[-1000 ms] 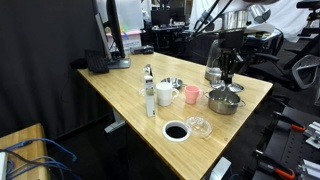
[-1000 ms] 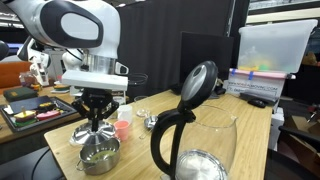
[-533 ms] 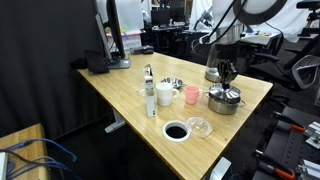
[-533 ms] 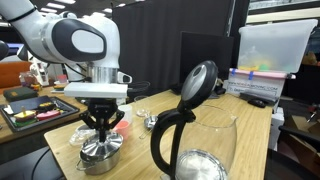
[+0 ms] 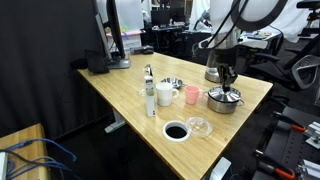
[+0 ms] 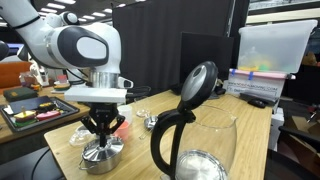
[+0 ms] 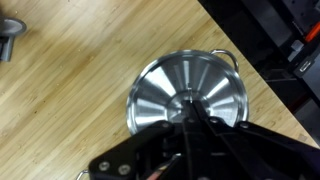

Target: Put the silver lid on the pot

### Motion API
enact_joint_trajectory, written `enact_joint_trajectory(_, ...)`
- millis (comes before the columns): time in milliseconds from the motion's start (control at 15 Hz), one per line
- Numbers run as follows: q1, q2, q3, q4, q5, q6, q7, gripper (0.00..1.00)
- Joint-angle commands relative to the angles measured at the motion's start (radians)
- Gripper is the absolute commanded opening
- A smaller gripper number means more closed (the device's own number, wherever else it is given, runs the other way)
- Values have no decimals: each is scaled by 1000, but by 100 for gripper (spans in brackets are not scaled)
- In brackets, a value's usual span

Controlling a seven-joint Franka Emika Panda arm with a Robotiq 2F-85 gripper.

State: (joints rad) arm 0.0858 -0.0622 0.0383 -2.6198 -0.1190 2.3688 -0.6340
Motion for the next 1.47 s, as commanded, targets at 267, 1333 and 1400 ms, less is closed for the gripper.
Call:
enact_joint_trajectory(267, 2, 28, 9, 17, 10, 26, 4, 1)
enact_joint_trajectory(1333, -6, 52, 12, 19, 56, 38, -3, 35)
enact_joint_trajectory(1400, -6, 52, 12, 19, 56, 38, -3, 35)
